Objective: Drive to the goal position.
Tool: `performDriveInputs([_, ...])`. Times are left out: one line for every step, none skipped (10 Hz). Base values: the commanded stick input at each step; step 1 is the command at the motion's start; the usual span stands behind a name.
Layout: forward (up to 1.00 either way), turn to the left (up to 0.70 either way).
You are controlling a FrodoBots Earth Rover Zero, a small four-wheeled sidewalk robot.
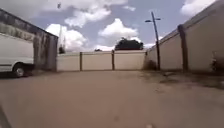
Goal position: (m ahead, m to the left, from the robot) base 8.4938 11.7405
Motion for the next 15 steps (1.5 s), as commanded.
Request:
performDriveInputs([0.6,-0.15])
performDriveInputs([0.6,-0.15])
performDriveInputs([0.6,-0.15])
performDriveInputs([0.6,-0.15])
performDriveInputs([0.6,-0.15])
performDriveInputs([0.6,-0.15])
performDriveInputs([0.6,-0.15])
performDriveInputs([0.6,-0.15])
performDriveInputs([0.6,-0.15])
performDriveInputs([0.6,-0.15])
performDriveInputs([0.6,-0.15])
performDriveInputs([0.6,-0.15])
performDriveInputs([0.6,-0.15])
performDriveInputs([0.6,-0.15])
performDriveInputs([0.6,-0.15])
